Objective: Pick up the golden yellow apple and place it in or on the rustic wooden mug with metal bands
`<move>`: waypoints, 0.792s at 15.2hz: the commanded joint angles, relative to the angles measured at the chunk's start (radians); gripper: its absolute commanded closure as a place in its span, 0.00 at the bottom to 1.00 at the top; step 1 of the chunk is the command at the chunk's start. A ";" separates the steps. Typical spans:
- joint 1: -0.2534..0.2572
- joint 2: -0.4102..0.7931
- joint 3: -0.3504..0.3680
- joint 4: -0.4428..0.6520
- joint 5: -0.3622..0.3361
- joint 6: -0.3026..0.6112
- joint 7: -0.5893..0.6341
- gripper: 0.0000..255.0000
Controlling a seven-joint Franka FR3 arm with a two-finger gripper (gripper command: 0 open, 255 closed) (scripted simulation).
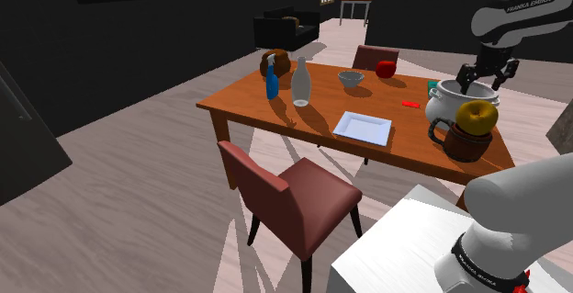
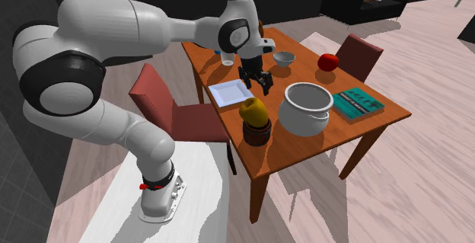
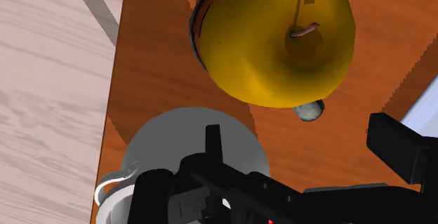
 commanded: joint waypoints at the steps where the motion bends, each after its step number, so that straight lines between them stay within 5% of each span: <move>1: 0.002 -0.011 0.010 0.023 0.005 -0.035 -0.001 0.00; 4: 0.008 -0.033 0.035 0.095 0.019 -0.132 -0.004 0.00; 12: 0.008 -0.033 0.035 0.095 0.019 -0.132 -0.004 0.00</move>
